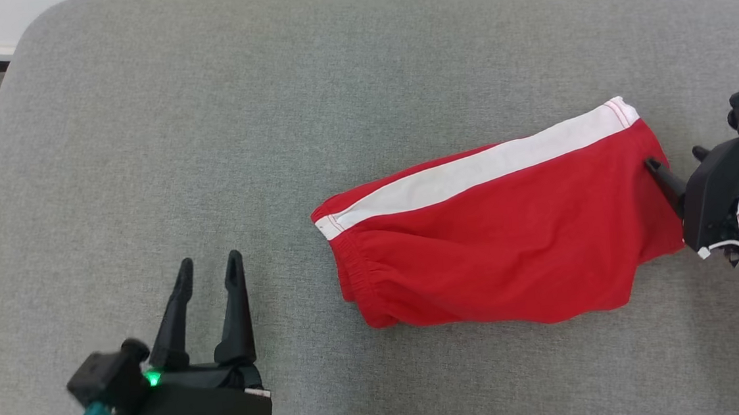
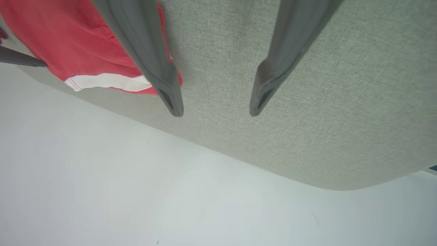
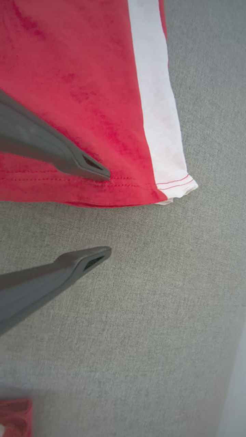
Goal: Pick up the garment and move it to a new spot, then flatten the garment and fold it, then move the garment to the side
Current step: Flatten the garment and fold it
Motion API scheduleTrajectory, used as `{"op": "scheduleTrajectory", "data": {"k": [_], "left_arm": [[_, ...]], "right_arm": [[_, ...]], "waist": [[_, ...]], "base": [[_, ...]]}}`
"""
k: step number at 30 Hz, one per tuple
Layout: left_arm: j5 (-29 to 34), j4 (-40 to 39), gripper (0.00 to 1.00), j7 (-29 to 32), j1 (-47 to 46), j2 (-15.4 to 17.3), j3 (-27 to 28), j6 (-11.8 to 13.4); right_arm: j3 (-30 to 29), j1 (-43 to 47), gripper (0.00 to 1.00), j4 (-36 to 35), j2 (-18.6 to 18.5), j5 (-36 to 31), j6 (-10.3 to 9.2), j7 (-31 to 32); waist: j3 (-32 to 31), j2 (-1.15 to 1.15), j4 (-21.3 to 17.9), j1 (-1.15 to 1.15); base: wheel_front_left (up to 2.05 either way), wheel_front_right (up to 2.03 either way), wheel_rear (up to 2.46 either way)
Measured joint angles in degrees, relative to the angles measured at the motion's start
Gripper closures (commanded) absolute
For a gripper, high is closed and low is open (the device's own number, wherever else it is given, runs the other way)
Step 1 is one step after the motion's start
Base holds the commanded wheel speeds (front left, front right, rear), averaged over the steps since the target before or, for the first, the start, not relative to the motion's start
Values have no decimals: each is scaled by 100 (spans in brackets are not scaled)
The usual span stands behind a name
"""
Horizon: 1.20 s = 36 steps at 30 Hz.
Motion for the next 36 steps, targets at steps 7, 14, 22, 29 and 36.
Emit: {"op": "scheduleTrajectory", "data": {"k": [7,14,22,29,36], "left_arm": [[1060,-417,0,0,492,-520,864,-341],[1434,-436,0,-1,696,-619,1042,-523],[1348,-398,0,-1,803,-626,992,-572],[1344,-314,0,-1,897,-627,999,-577],[1356,-230,0,-1,995,-627,968,-579]], "right_arm": [[-144,134,0,-4,81,-144,0,45],[-220,134,0,5,243,-209,0,110],[-103,126,100,2,232,-182,-18,377],[-154,294,100,-11,313,-182,-8,230],[-500,580,100,-76,231,-511,-7,-25]], "waist": [[93,0,83,0],[203,0,132,0],[230,0,203,0],[132,-1,202,1],[-56,0,126,1]], "base": [[0,0,0],[0,0,0],[0,0,0],[0,0,0],[0,0,0]]}}
